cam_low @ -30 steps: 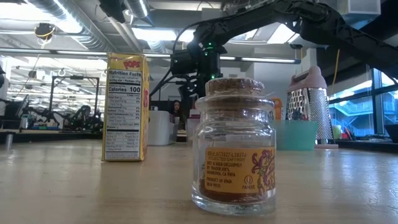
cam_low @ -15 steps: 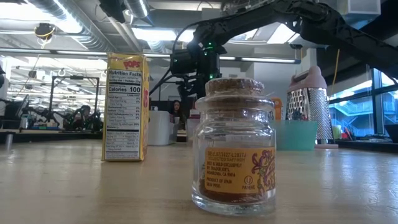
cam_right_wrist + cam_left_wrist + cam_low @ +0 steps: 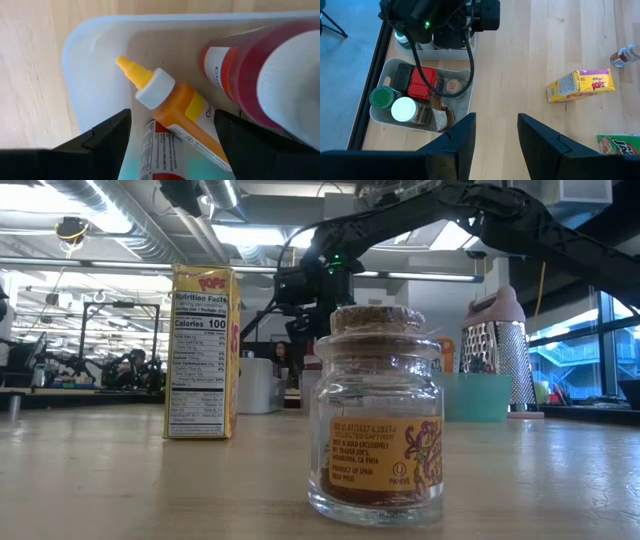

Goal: Pick & Place Kitchen Items
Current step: Adjust the yellow food coloring bottle in the transparent bin

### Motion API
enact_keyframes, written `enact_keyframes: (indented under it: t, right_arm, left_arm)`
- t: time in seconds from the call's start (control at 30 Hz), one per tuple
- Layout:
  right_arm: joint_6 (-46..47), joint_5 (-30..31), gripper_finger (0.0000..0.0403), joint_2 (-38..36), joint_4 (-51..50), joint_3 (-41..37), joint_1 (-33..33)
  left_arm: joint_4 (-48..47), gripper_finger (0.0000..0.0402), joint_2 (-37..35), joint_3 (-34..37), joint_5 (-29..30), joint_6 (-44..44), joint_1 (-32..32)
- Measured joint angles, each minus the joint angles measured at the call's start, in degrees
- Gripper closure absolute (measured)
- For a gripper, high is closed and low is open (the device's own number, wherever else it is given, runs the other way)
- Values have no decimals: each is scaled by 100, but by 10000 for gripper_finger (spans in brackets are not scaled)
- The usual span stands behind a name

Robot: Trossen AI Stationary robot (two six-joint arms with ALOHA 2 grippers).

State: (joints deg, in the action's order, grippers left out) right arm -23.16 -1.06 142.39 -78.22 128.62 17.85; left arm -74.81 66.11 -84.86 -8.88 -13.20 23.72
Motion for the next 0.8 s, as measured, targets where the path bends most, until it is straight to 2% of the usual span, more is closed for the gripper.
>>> enact_keyframes:
  t: [0.37,0.63,0.8]
  right_arm:
    - [-433,166,118,4,68,0,8]
    - [-590,184,172,42,1,9,8]
    - [-1087,127,187,42,-76,11,4]
  left_arm:
    - [-1,260,0,0,0,64,-1]
    - [0,260,-1,0,0,61,-1]
    - [0,260,-1,0,1,57,-1]
